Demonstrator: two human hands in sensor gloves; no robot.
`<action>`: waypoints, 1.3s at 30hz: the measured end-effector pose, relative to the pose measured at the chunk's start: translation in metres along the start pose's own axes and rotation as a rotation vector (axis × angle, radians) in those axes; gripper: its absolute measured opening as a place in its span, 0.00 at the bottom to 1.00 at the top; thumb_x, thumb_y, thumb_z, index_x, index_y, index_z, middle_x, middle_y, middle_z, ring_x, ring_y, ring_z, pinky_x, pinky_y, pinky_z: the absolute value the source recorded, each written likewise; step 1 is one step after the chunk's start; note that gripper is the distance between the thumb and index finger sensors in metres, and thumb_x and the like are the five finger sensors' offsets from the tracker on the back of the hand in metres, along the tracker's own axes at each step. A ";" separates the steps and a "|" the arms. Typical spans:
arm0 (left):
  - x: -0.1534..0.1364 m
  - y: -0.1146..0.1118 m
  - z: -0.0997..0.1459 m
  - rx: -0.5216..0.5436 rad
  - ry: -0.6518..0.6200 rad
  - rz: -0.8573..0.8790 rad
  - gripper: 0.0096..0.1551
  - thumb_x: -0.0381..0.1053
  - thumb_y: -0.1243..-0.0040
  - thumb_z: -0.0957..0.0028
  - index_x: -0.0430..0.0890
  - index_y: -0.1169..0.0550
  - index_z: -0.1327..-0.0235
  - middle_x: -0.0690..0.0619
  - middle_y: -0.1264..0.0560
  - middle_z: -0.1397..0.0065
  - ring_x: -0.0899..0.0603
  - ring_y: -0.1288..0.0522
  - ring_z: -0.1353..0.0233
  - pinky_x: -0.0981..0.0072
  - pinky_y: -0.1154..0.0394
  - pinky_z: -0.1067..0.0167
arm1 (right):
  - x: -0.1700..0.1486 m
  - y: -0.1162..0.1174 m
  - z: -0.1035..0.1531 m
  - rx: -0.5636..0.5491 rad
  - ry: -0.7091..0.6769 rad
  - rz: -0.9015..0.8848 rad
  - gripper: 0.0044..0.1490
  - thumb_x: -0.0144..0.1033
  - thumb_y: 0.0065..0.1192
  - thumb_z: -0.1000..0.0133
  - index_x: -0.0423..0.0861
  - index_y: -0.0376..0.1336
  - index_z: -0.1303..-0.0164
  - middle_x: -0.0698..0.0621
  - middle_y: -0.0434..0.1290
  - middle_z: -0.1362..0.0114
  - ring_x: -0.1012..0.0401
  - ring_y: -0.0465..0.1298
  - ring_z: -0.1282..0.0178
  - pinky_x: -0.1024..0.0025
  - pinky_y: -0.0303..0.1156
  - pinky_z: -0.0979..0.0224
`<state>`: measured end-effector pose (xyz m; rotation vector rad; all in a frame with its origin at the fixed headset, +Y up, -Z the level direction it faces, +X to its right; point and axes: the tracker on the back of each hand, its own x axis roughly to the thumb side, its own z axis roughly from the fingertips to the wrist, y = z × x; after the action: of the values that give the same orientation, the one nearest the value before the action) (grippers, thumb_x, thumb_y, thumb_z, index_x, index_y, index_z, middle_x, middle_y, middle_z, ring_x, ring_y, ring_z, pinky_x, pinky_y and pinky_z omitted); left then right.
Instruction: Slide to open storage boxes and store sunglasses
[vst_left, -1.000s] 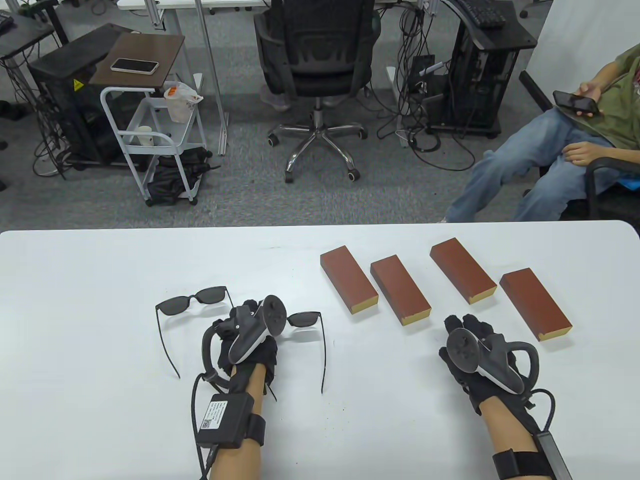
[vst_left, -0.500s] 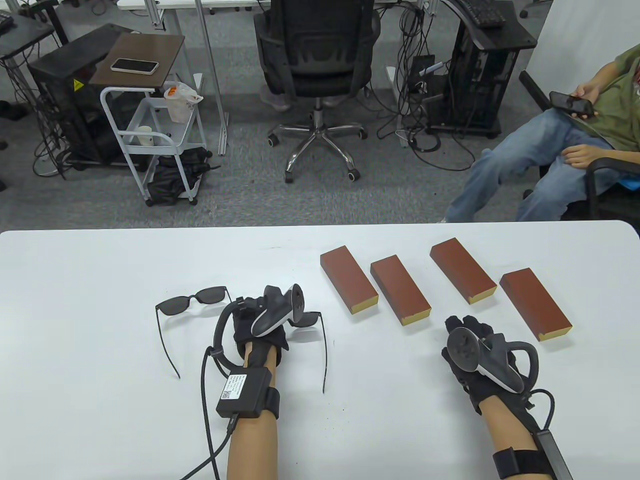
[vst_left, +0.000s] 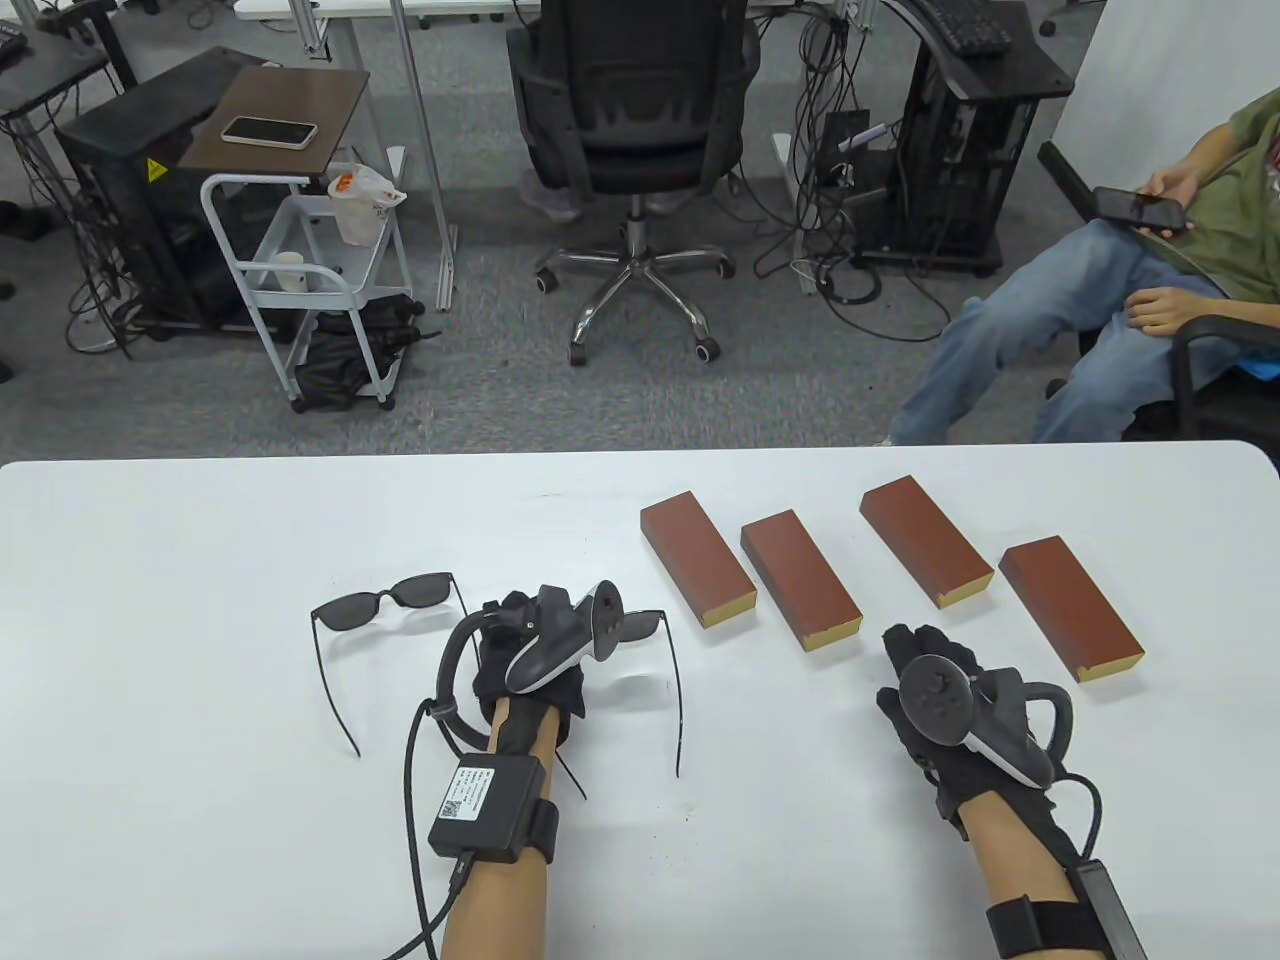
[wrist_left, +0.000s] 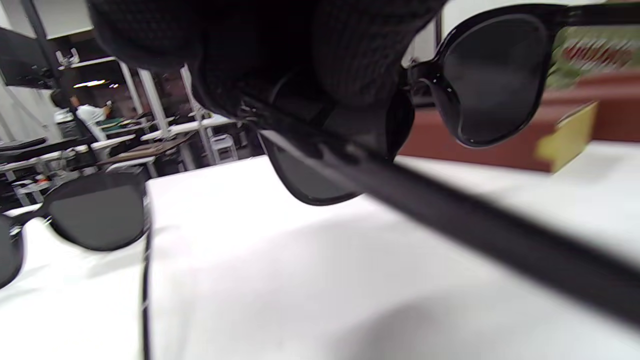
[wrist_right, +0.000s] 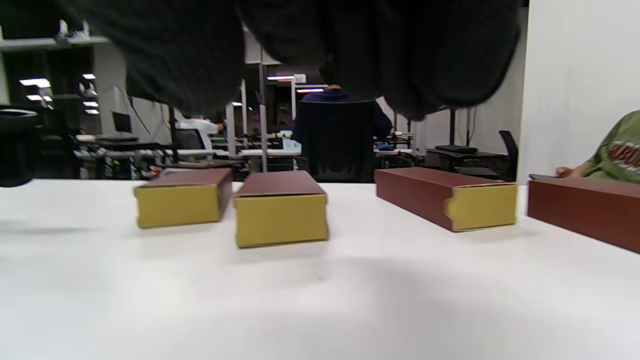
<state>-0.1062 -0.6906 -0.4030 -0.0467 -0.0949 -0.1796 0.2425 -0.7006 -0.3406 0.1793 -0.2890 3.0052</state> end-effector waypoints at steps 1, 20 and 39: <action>0.002 0.004 0.003 0.020 -0.021 0.012 0.22 0.49 0.39 0.45 0.61 0.19 0.38 0.54 0.21 0.34 0.43 0.22 0.38 0.45 0.26 0.44 | 0.001 0.000 0.000 -0.001 -0.019 -0.030 0.40 0.48 0.70 0.57 0.50 0.61 0.35 0.40 0.67 0.29 0.43 0.75 0.36 0.57 0.77 0.36; 0.056 0.057 0.054 0.113 -0.412 0.314 0.24 0.49 0.45 0.44 0.63 0.21 0.35 0.52 0.24 0.35 0.42 0.22 0.41 0.46 0.25 0.46 | 0.027 -0.007 0.007 -0.101 -0.157 -0.807 0.42 0.44 0.80 0.63 0.48 0.65 0.39 0.41 0.73 0.34 0.46 0.80 0.41 0.60 0.82 0.41; 0.032 0.041 0.056 -0.062 -0.314 1.034 0.25 0.55 0.43 0.42 0.57 0.22 0.31 0.51 0.22 0.34 0.41 0.21 0.40 0.44 0.25 0.44 | 0.020 -0.011 0.013 -0.271 0.012 -0.985 0.24 0.39 0.79 0.62 0.49 0.75 0.55 0.46 0.87 0.55 0.53 0.90 0.64 0.67 0.89 0.64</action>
<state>-0.0726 -0.6524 -0.3454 -0.1784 -0.3638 0.8612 0.2256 -0.6901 -0.3232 0.1990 -0.4395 1.9740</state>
